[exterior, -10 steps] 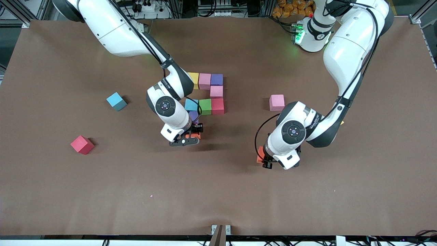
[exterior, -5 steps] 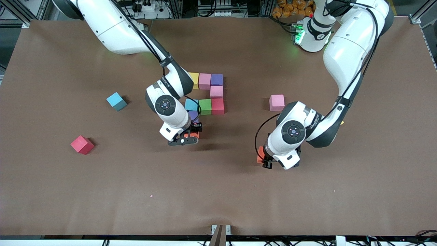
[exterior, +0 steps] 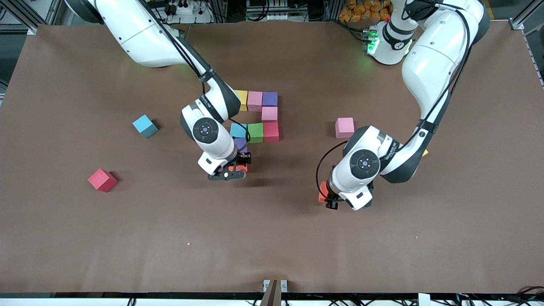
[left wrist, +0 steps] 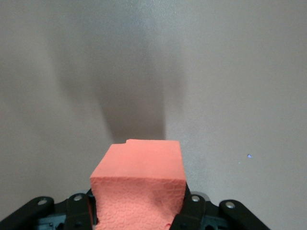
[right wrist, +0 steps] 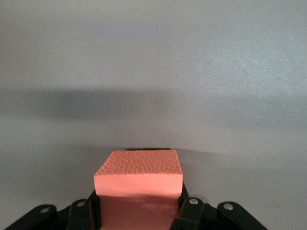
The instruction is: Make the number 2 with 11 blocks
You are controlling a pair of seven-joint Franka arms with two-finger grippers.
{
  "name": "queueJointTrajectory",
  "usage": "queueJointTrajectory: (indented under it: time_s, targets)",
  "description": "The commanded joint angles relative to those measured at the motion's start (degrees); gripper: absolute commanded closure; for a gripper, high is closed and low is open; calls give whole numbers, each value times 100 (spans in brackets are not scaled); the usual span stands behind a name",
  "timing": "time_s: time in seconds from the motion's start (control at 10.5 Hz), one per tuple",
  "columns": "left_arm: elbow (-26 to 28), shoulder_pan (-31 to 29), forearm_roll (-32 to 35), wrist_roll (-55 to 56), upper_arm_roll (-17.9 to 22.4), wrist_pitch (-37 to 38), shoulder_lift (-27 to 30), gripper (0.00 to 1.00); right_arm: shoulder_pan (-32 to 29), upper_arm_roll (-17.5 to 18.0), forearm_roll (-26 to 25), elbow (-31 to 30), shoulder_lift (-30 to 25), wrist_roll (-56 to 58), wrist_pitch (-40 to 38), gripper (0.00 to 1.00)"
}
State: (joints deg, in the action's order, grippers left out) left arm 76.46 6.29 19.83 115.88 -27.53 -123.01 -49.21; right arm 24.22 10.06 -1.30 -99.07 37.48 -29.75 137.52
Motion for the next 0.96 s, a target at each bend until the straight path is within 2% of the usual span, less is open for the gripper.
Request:
queueJointTrajectory:
  time_s: [0.0,0.1,0.19,0.29,0.57,0.67,0.86]
  targets:
    - [36,47,-173,57,46,76,122,71,83,-48,-116,-112,-56,-189,29,74]
    - [27,47,-173,48,38,76,122,71,65,-57,-116,-103,-56,-189,20,67]
    - [27,47,-173,40,38,76,122,71,48,-57,-98,-103,-56,-207,20,25]
    - [27,39,-173,31,38,76,131,71,48,-92,-98,-103,-56,-207,20,0]
    - [18,47,-173,22,29,67,131,71,39,-171,-19,-68,-109,-198,-24,0]
    - [18,39,-173,22,29,67,131,71,21,-180,-10,-60,-231,-137,-76,0]
    - [18,39,-173,22,29,67,131,71,-23,-276,-10,-68,-783,55,-706,0]
